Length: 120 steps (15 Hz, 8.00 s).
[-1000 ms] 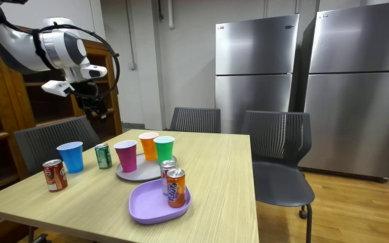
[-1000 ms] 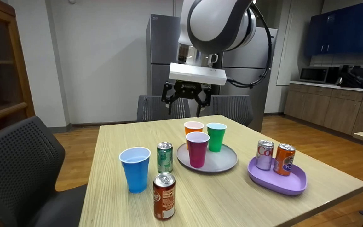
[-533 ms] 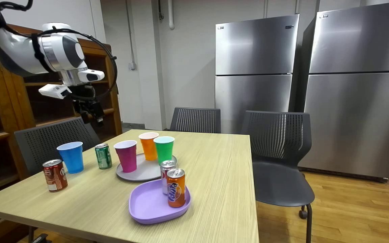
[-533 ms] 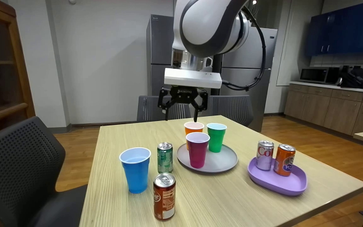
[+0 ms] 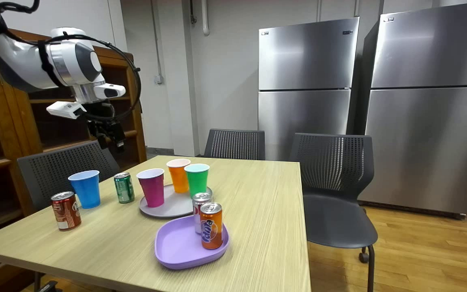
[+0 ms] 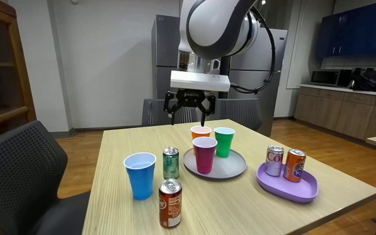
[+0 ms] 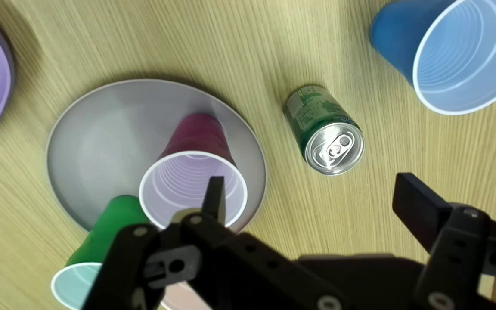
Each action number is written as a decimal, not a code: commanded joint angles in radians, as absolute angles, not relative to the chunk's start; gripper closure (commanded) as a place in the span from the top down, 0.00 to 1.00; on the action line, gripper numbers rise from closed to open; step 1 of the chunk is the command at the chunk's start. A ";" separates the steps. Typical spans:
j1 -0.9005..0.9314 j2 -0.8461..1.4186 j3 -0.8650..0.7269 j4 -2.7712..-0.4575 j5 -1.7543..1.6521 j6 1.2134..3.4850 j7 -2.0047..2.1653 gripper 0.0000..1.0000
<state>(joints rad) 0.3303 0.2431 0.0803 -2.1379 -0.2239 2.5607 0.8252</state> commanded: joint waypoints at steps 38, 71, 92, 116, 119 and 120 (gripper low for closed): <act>0.355 0.763 0.060 -1.563 -0.111 2.295 0.485 1.00; 0.377 0.544 0.048 -1.826 -0.117 2.401 0.498 0.38; 0.272 0.112 -0.007 -2.517 -0.141 2.645 0.628 0.38; 0.069 0.061 -0.102 -2.599 -0.231 2.669 0.891 0.38; 0.064 0.069 -0.101 -2.595 -0.222 2.670 0.906 0.38; 0.063 0.071 -0.101 -2.594 -0.223 2.670 0.911 0.38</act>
